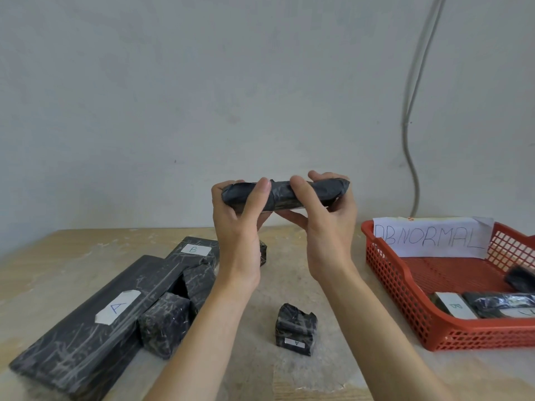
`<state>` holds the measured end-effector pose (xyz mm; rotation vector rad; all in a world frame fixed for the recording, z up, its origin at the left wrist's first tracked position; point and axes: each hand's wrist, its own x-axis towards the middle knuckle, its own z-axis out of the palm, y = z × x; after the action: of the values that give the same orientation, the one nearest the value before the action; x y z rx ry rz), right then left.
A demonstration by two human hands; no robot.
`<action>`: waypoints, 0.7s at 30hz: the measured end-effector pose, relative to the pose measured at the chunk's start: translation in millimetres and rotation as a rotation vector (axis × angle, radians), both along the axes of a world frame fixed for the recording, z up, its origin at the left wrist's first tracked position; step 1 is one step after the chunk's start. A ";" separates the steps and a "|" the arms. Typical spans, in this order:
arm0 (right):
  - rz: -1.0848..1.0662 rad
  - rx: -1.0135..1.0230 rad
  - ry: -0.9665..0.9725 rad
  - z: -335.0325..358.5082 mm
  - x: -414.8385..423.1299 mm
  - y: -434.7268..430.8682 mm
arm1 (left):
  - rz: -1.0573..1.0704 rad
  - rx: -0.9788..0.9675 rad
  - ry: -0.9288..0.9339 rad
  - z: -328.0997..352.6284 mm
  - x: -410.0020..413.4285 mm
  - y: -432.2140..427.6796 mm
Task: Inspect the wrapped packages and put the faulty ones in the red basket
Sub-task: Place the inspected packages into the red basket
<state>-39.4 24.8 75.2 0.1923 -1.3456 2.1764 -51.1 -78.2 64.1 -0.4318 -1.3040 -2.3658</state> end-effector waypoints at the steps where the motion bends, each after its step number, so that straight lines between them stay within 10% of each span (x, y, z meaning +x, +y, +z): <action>1: -0.012 0.016 0.010 0.7 1.0 -0.3 | -0.003 0.007 -0.001 0.3 -0.1 -0.5; 21: -0.055 -0.014 0.007 -1.8 2.1 -3.7 | 0.020 -0.002 -0.012 -2.0 0.1 -2.0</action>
<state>-37.3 21.1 73.4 0.1555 -1.3165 2.1371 -50.9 -80.3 62.1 -0.4040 -1.3099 -2.3548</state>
